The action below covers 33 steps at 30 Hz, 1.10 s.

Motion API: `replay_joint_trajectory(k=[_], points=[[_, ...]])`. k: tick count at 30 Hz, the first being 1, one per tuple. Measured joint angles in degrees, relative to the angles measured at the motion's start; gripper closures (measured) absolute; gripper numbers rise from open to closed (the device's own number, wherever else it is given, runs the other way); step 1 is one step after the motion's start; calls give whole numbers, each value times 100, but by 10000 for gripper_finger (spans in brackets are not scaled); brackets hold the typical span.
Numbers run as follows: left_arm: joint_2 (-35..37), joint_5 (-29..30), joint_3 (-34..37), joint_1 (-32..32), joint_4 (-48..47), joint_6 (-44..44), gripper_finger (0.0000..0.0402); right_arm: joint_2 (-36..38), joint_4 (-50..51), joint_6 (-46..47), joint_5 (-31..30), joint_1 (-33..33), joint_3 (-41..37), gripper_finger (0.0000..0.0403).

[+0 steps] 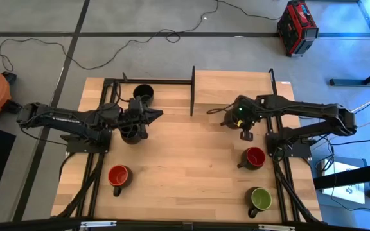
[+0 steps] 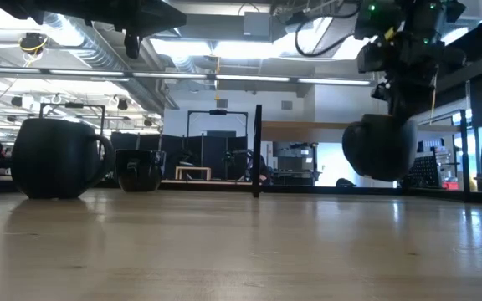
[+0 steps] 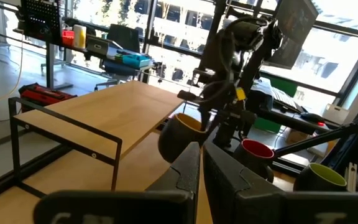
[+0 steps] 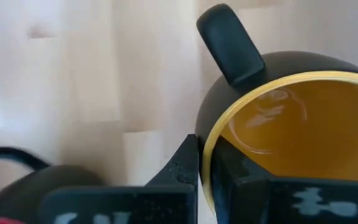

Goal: Place coffee mugs
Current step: Put the yellow mug on the shelf

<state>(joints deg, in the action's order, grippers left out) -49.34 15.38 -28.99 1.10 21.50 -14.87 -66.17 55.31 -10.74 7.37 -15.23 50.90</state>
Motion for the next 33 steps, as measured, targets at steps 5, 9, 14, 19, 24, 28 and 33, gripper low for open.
replay_joint_trajectory(k=[5,9,14,19,24,28,33], points=[[0,-4,0,0,0,0,388,0,-53,88,278,554,10,400],[0,-6,0,0,-2,0,388,-10,-336,-59,545,1020,10,401],[0,-49,0,0,-2,29,388,-370,-560,-370,750,1554,136,401],[-4,-159,0,-2,-5,153,388,-1069,-343,-822,779,1894,600,400],[-4,-159,0,-2,-4,155,388,-1761,75,-1194,765,1954,1130,400],[-4,-157,2,-2,-5,155,388,-2230,358,-1388,435,1938,1442,400],[-4,-157,2,-2,-4,155,388,-2668,568,-1412,325,1933,1701,400]])
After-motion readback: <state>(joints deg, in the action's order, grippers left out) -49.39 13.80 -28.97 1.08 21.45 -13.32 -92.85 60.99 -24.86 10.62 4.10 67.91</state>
